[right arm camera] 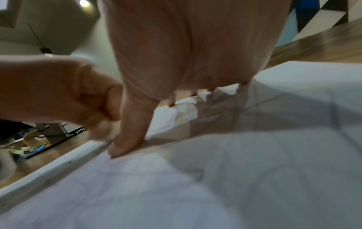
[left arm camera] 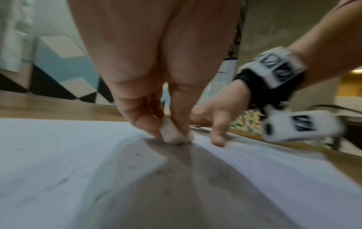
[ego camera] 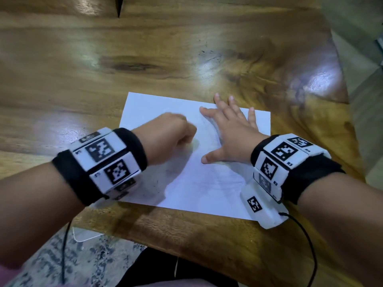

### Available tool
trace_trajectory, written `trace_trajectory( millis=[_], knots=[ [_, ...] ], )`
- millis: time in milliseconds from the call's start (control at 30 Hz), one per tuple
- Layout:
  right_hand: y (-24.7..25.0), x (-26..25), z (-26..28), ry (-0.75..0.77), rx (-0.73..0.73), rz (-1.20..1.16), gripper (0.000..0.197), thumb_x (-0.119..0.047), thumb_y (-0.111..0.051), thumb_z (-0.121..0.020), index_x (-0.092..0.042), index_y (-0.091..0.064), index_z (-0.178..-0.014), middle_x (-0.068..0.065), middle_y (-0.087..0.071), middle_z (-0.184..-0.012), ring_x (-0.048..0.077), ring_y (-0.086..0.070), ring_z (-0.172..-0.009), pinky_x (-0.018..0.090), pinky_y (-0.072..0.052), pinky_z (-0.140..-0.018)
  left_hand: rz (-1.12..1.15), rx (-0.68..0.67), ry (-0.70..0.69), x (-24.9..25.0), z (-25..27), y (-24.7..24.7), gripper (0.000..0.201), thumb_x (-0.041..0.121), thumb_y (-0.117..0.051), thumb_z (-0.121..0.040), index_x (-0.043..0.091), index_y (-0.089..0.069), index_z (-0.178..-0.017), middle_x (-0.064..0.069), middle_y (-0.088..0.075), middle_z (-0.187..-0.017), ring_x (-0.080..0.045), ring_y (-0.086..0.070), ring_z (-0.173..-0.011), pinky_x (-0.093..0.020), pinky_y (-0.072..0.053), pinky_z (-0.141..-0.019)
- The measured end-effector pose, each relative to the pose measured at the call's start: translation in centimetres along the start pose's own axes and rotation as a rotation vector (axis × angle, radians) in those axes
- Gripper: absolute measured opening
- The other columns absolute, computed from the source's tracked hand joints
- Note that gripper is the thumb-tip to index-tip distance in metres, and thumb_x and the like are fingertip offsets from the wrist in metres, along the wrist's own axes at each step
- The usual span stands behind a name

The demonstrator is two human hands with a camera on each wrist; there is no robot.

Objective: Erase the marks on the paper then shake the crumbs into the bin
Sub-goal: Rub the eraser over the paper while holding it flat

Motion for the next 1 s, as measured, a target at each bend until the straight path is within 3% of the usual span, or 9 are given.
trace_trajectory(
  millis=[100, 267, 367, 433, 600, 667, 800, 933, 1000],
  knots=[
    [0.0, 0.0, 0.0, 0.001, 0.003, -0.004, 0.117, -0.060, -0.077, -0.061, -0.041, -0.002, -0.148, -0.009, 0.028, -0.154, 0.018, 0.028, -0.141, 0.055, 0.014, -0.111, 0.018, -0.135, -0.031, -0.1, 1.1, -0.6, 0.009, 0.008, -0.056, -0.076, 0.012, -0.058, -0.068, -0.007, -0.060, -0.076, -0.024, -0.053, -0.073, -0.032, -0.041, -0.066],
    [0.0, 0.0, 0.0, 0.002, 0.000, -0.001, 0.117, -0.060, -0.076, -0.061, -0.041, -0.001, -0.148, -0.009, 0.028, -0.154, 0.018, 0.028, -0.141, 0.055, 0.014, -0.111, 0.009, 0.112, 0.072, -0.7, -0.5, 0.7, 0.005, 0.012, -0.059, -0.079, 0.007, -0.059, -0.077, -0.006, -0.049, -0.079, -0.023, -0.045, -0.073, -0.028, -0.033, -0.066],
    [0.0, 0.1, 0.0, -0.001, -0.004, -0.003, 0.117, -0.060, -0.076, -0.061, -0.040, -0.001, -0.148, -0.010, 0.029, -0.154, 0.017, 0.028, -0.141, 0.054, 0.015, -0.110, 0.009, -0.078, -0.002, -0.9, 1.1, -0.2, 0.012, 0.008, -0.058, -0.077, 0.012, -0.055, -0.066, -0.006, -0.054, -0.074, -0.025, -0.049, -0.070, -0.034, -0.041, -0.065],
    [0.0, 0.1, 0.0, 0.000, -0.002, -0.003, 0.117, -0.060, -0.077, -0.061, -0.041, -0.001, -0.148, -0.010, 0.029, -0.154, 0.017, 0.029, -0.140, 0.055, 0.015, -0.110, 0.018, -0.145, -0.002, -1.1, 1.5, -0.2, 0.008, 0.007, -0.058, -0.077, 0.012, -0.059, -0.070, -0.005, -0.060, -0.079, -0.024, -0.054, -0.075, -0.035, -0.045, -0.069],
    [0.0, 0.0, 0.0, 0.000, -0.003, 0.000, 0.116, -0.059, -0.076, -0.062, -0.040, -0.001, -0.148, -0.009, 0.028, -0.154, 0.018, 0.029, -0.141, 0.055, 0.015, -0.110, 0.010, 0.118, 0.048, -1.1, 0.6, 0.4, 0.007, 0.009, -0.053, -0.078, 0.006, -0.060, -0.076, -0.007, -0.051, -0.079, -0.030, -0.053, -0.075, -0.029, -0.037, -0.064],
    [0.0, 0.0, 0.0, -0.002, -0.007, 0.003, 0.117, -0.059, -0.076, -0.062, -0.041, -0.001, -0.148, -0.009, 0.029, -0.154, 0.018, 0.029, -0.140, 0.055, 0.015, -0.110, 0.024, 0.041, 0.032, -0.8, 1.7, -0.2, 0.010, 0.010, -0.050, -0.076, 0.008, -0.055, -0.067, -0.006, -0.049, -0.074, -0.027, -0.049, -0.070, -0.030, -0.036, -0.060],
    [0.0, 0.0, 0.0, -0.004, 0.000, 0.003, 0.117, -0.060, -0.077, -0.061, -0.041, -0.001, -0.148, -0.010, 0.029, -0.154, 0.017, 0.028, -0.141, 0.055, 0.015, -0.111, 0.036, -0.161, 0.053, -0.8, 2.4, -0.3, 0.009, 0.008, -0.060, -0.076, 0.012, -0.059, -0.068, -0.005, -0.060, -0.078, -0.024, -0.054, -0.075, -0.035, -0.044, -0.070],
    [0.0, 0.0, 0.0, -0.003, 0.005, 0.008, 0.117, -0.061, -0.076, -0.061, -0.041, -0.001, -0.148, -0.010, 0.028, -0.154, 0.017, 0.028, -0.141, 0.055, 0.013, -0.111, 0.007, 0.070, 0.117, -0.6, -0.4, 1.0, 0.004, 0.008, -0.056, -0.078, 0.008, -0.060, -0.078, -0.005, -0.052, -0.080, -0.023, -0.047, -0.076, -0.028, -0.034, -0.066],
    [0.0, 0.0, 0.0, -0.003, -0.001, 0.005, 0.117, -0.060, -0.076, -0.061, -0.041, -0.001, -0.148, -0.010, 0.029, -0.154, 0.017, 0.028, -0.141, 0.054, 0.014, -0.111, 0.019, 0.077, 0.107, -0.3, 0.1, 0.7, 0.004, 0.008, -0.055, -0.078, 0.008, -0.058, -0.075, -0.006, -0.051, -0.079, -0.024, -0.047, -0.074, -0.029, -0.033, -0.064]
  ],
)
Point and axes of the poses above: each hand's wrist, its own z-axis away from the middle knuckle, its own y-axis out of the back of the hand, x = y × z, the point moved 3 cm from there along -z, towards the middle knuckle
